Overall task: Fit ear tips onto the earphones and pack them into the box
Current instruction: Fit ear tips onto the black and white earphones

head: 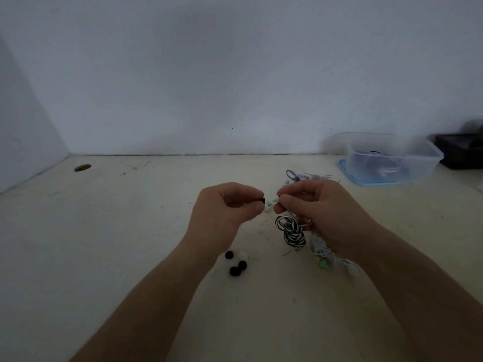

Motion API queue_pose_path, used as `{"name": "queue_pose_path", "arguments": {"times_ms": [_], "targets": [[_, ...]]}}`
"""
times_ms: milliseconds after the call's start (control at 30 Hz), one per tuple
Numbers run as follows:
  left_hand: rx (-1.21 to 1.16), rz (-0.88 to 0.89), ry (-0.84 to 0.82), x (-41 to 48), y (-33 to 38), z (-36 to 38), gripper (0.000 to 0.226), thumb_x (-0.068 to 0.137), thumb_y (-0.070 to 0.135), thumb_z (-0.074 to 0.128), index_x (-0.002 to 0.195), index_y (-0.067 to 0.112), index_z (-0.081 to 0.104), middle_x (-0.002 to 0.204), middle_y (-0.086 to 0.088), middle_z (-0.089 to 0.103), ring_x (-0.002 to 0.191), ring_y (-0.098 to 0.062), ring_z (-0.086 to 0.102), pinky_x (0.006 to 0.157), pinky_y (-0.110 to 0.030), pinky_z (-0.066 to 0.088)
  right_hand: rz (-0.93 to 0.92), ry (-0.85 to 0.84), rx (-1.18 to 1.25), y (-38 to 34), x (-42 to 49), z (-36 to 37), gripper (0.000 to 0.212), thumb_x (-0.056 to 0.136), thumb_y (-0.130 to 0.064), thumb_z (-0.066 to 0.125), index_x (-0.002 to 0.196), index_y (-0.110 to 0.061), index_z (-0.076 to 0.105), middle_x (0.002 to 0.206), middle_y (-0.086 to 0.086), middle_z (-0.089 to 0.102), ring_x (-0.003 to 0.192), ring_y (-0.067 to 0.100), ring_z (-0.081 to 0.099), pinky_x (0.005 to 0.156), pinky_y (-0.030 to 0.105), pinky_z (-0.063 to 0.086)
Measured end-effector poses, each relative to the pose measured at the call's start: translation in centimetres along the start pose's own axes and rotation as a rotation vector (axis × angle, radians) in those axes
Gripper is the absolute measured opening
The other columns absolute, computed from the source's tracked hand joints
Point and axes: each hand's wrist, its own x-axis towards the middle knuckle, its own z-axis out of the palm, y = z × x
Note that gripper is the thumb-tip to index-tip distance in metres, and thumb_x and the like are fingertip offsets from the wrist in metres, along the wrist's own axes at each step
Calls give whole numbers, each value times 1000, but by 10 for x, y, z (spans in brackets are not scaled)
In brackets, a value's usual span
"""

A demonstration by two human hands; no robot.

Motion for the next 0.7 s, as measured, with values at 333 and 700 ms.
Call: {"name": "queue_pose_path", "arguments": {"times_ms": [333, 700], "targets": [[-395, -147, -89, -1, 2, 1, 18, 82, -6, 70, 96, 6, 73, 94, -12, 77, 95, -23, 74, 78, -24, 56, -89, -32, 32, -3, -3, 1, 4, 90, -15, 70, 92, -15, 73, 84, 8, 77, 49, 9, 47, 48, 18, 41], [-347, -141, -73, -1, 2, 2, 17, 77, -2, 77, 87, 10, 74, 94, -11, 77, 94, -26, 74, 81, -29, 57, -139, -57, -18, -3, -2, 1, 5, 91, -13, 69, 91, -16, 72, 82, 8, 77, 54, 7, 57, 51, 18, 42]]}}
